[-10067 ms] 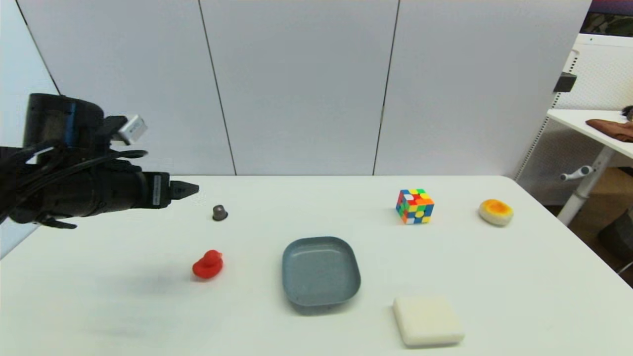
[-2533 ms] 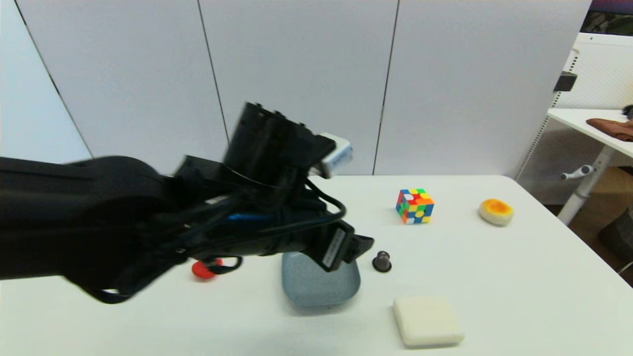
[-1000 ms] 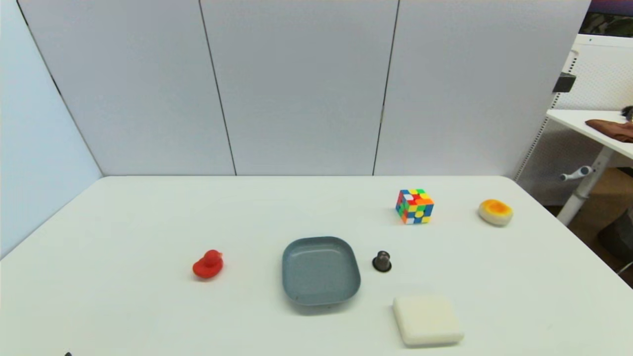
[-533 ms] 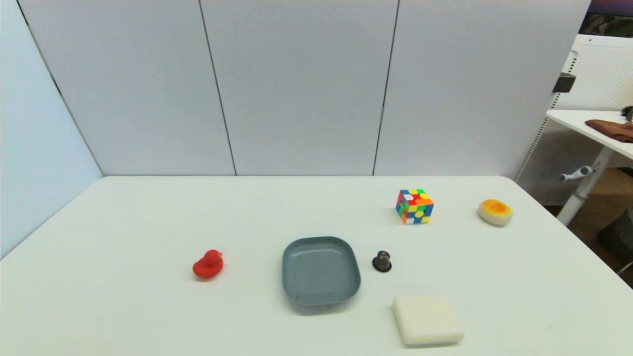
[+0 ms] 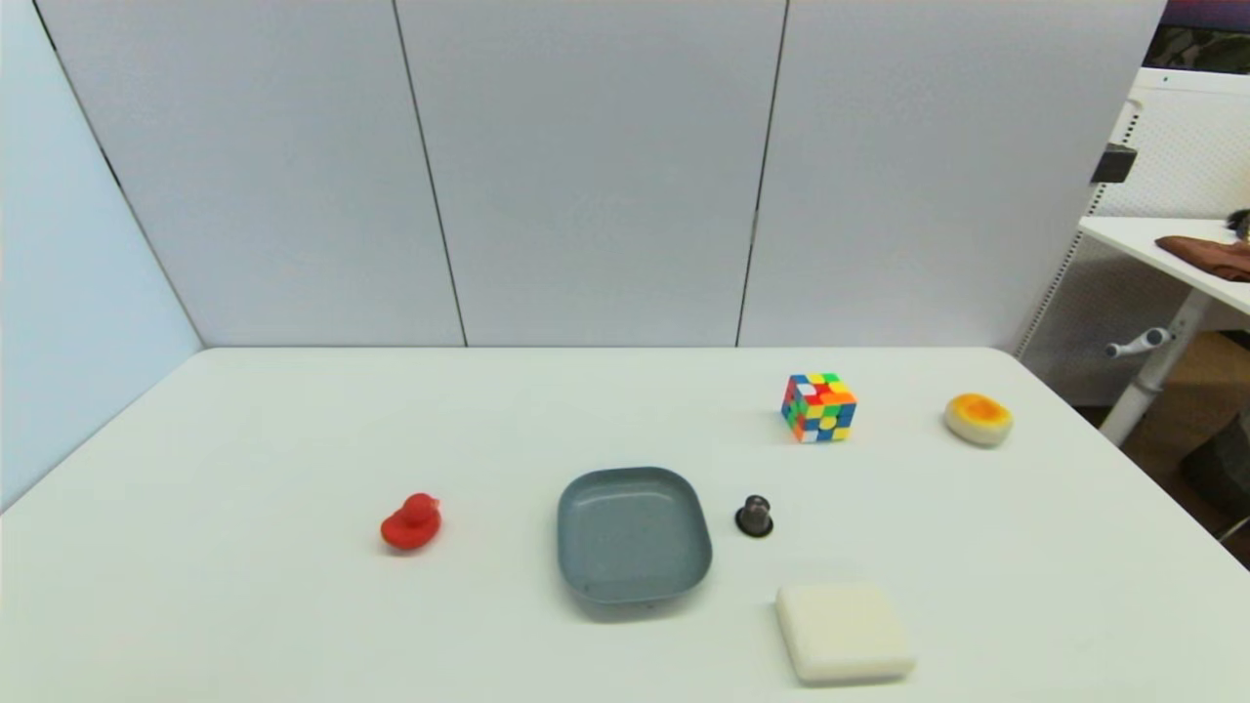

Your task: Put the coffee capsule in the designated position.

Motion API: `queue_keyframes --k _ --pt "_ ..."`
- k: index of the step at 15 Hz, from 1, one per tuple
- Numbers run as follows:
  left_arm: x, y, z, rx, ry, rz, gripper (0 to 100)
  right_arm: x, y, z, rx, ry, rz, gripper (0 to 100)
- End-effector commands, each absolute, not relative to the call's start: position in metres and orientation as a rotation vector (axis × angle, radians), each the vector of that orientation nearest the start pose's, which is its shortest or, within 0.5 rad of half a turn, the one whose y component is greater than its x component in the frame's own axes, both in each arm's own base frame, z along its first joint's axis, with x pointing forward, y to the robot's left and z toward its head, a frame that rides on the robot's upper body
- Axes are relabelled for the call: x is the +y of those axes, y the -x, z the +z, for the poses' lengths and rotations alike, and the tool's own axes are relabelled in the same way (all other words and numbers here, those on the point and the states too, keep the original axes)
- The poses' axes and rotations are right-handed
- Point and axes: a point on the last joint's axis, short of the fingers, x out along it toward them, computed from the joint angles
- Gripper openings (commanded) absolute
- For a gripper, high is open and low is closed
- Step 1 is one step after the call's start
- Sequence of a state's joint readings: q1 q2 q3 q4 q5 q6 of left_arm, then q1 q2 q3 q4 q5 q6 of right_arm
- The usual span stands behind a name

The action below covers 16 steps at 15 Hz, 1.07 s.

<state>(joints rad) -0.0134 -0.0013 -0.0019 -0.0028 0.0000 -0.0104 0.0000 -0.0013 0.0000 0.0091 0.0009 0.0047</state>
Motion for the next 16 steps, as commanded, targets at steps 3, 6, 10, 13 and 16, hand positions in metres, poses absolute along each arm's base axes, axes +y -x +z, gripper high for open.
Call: queue_keyframes --k 3,6,10,13,16 --pt "0.0003 0.0228 0.0763 -0.003 0.011 -0.014 100 0.0 0.0228 0.0745 0.009 -0.009 0.001 100" --pt "0.0003 0.0228 0.0763 -0.003 0.011 -0.014 100 0.0 0.0228 0.0745 0.009 -0.009 0.001 100" --pt "0.0003 0.0228 0.0763 -0.003 0.011 -0.014 100 0.0 0.0228 0.0745 0.009 -0.009 0.001 100" --pt "0.0003 0.0229 0.0762 -0.005 0.011 -0.014 100 0.0 0.0228 0.0745 0.009 -0.009 0.001 100" --pt "0.0003 0.0228 0.0763 -0.003 0.011 -0.014 100 0.0 0.0228 0.0745 0.009 -0.009 0.001 100"
